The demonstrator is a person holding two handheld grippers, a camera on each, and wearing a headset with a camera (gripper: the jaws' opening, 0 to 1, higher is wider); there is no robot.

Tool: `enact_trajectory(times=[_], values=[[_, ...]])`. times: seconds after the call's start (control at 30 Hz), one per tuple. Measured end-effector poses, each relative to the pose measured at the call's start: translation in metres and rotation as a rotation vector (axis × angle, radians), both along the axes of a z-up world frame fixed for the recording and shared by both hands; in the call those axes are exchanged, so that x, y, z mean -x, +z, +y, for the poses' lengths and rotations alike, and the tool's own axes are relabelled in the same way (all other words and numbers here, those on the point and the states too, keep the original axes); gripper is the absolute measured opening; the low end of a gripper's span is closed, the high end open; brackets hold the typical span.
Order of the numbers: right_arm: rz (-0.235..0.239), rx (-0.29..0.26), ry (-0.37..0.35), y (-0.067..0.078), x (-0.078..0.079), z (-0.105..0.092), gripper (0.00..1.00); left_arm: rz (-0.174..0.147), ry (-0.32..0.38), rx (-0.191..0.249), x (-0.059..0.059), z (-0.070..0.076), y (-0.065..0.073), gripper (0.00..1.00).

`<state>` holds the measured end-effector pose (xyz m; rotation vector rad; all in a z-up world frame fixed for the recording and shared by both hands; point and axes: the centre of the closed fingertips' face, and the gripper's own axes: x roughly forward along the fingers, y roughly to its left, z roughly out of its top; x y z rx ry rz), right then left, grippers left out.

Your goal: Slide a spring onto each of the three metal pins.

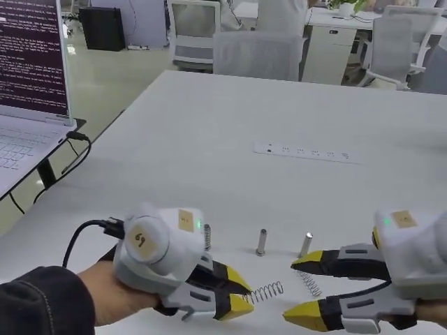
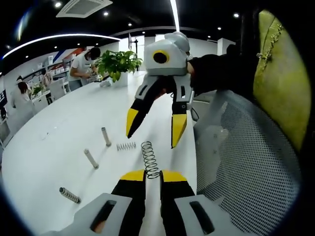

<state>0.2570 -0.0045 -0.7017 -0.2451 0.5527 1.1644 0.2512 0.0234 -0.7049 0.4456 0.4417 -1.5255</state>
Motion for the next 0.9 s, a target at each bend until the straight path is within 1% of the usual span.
enact_trajectory(times=[0.13,0.4,0.67,0.9], values=[[0.006,0.002,0.017,-0.001,0.003,0.003,0.39,0.000,-0.021,0.007,0.004,-0.003,0.003,0.02],[0.026,-0.007,0.060,-0.001,0.012,0.009,0.29,0.000,-0.052,0.016,0.011,-0.007,0.006,0.02],[0.043,-0.020,0.087,-0.001,0.018,0.013,0.22,0.001,-0.070,0.024,0.015,-0.007,0.007,0.02],[0.052,-0.027,0.099,0.000,0.021,0.014,0.16,-0.001,-0.079,0.018,0.016,-0.007,0.005,0.02]])
